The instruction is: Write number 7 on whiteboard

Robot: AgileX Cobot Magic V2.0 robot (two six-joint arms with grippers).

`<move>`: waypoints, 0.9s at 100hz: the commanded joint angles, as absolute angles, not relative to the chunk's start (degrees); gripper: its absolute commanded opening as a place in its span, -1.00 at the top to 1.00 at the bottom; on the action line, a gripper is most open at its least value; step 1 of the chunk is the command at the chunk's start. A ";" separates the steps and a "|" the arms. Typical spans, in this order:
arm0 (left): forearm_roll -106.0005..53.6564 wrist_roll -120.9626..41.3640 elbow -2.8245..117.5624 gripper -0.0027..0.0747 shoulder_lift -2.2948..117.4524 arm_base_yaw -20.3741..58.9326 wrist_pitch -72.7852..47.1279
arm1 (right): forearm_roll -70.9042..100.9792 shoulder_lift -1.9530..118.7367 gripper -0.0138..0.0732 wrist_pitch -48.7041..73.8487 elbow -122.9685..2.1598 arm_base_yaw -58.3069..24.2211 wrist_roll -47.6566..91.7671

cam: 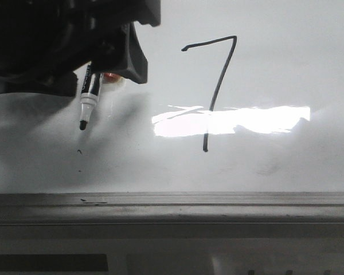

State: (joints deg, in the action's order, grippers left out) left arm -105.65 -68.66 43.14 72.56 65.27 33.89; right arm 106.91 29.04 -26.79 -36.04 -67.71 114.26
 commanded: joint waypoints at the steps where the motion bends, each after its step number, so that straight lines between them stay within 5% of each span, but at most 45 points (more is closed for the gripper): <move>1: -105.86 -69.33 44.53 -0.46 68.32 66.98 35.63 | 106.65 29.08 0.83 -24.66 -37.96 -67.62 114.30; 29: -106.89 -88.93 43.04 -0.33 54.33 80.53 42.18 | 106.65 26.65 0.83 -25.41 -36.02 -67.62 114.30; 43: -106.89 -91.38 38.23 0.15 47.65 87.25 43.24 | 106.65 21.55 0.83 -27.80 -30.91 -67.62 114.30; 60: -106.89 -91.38 33.46 0.98 40.61 93.26 43.02 | 106.65 14.95 0.83 -27.94 -25.75 -67.62 114.30; 90: -106.89 -91.38 32.85 0.98 37.62 95.25 43.00 | 106.65 13.40 0.83 -27.15 -23.94 -67.62 114.30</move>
